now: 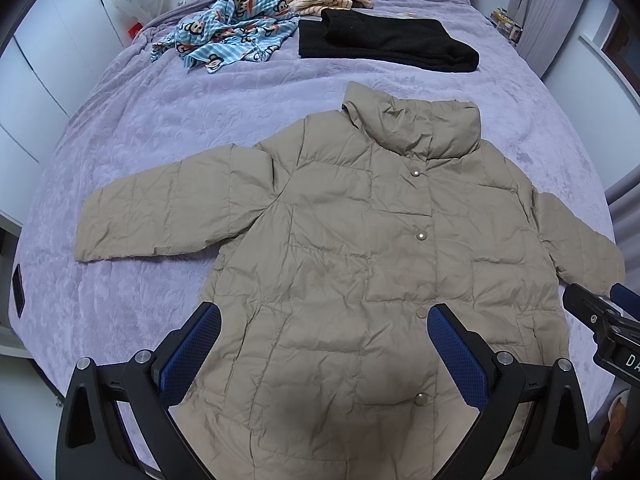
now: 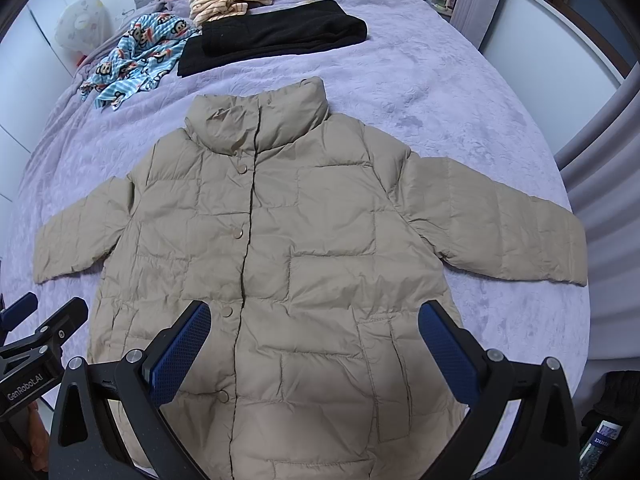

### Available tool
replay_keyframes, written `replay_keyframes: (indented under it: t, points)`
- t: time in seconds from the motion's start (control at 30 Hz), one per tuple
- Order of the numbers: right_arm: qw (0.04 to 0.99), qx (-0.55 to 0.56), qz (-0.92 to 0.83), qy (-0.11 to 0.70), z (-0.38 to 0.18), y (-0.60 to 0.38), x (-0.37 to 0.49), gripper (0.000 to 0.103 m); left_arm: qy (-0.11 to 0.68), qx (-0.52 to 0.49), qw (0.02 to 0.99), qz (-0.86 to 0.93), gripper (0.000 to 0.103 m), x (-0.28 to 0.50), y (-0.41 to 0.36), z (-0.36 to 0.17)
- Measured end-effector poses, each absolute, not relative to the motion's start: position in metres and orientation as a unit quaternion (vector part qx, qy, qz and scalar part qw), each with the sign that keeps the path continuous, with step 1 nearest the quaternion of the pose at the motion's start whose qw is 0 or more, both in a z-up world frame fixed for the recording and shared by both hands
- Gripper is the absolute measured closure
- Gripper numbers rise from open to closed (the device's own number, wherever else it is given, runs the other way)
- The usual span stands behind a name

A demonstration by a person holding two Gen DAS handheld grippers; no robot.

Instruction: Fold large clothes

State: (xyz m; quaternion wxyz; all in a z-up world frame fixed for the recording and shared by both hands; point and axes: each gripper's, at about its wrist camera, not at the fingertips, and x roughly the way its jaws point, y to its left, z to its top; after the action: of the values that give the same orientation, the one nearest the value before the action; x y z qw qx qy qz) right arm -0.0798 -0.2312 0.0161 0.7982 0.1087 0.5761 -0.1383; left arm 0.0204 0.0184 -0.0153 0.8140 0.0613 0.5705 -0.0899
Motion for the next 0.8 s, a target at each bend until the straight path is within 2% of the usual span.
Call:
replay_keyframes:
  t: [0.23,0.47,0.6,0.8]
  points:
    - [0.802,0.111,-0.130,0.573,0.012,-0.226,-0.082,0.000,0.597,0.014,0.796,-0.102,0.000,0.026,0.040,-0.032]
    - [0.814,0.116,-0.113,0.558,0.001,-0.206,-0.077,0.000,0.605,-0.044,0.791,-0.081,0.000,0.044,0.100,-0.057]
    - [0.789,0.153,-0.083,0.590,-0.020,-0.192,-0.064,0.000,0.598,-0.098,0.793,-0.066,0.000,0.065,0.149,-0.087]
    - [0.773,0.137,-0.053,0.617,-0.063,-0.147,-0.056,0.000,0.567,-0.233,0.789,-0.038,0.000,0.108,0.243,-0.153]
